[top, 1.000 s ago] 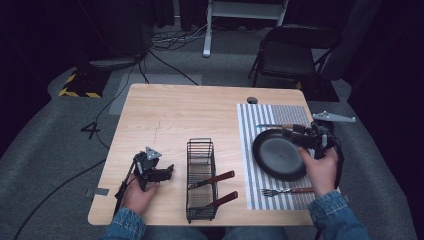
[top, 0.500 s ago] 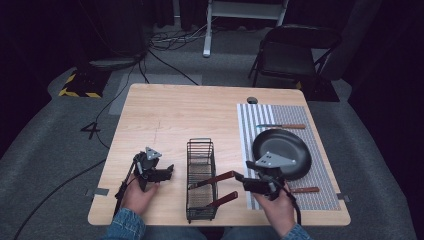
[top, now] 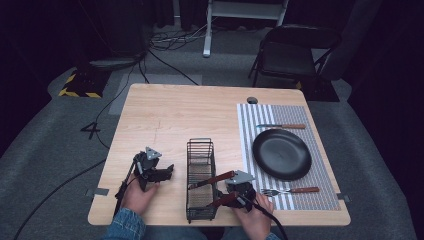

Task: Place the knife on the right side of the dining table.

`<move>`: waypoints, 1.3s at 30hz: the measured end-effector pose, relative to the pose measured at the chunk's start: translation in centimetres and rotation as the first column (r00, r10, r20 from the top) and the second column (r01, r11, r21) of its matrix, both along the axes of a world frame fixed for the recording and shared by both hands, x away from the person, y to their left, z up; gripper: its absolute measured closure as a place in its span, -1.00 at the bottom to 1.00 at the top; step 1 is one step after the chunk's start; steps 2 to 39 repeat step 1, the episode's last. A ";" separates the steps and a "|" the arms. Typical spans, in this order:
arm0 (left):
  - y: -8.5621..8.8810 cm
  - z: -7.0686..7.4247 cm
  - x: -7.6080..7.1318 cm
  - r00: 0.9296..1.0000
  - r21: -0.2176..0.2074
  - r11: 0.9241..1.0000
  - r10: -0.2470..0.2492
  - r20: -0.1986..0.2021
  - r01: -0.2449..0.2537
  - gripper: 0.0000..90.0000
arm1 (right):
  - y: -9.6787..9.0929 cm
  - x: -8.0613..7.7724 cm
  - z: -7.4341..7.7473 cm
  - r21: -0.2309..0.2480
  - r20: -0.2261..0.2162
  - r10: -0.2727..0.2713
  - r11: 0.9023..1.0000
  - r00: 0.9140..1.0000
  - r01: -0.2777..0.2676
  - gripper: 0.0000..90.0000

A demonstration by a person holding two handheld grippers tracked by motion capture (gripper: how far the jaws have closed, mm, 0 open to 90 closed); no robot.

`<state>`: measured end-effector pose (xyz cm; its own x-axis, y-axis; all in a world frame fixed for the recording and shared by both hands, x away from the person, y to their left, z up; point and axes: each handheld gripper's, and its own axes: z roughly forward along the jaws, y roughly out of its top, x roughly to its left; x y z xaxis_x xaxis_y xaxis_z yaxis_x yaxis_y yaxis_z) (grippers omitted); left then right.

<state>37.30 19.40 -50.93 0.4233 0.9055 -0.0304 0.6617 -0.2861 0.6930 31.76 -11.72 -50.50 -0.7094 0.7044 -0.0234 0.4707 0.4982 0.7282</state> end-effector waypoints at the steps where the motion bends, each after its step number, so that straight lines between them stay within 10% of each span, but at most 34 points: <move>1: 0.0 0.0 0.0 1.000 0.000 1.000 0.000 0.000 0.000 -0.62 | 0.0 0.0 0.0 0.000 0.000 0.000 1.000 1.000 0.000 -0.13; 39: 0.0 0.0 0.0 1.000 0.000 1.000 0.000 0.000 0.000 -0.62 | 0.0 0.0 0.0 0.000 0.000 0.000 1.000 1.000 0.000 -0.13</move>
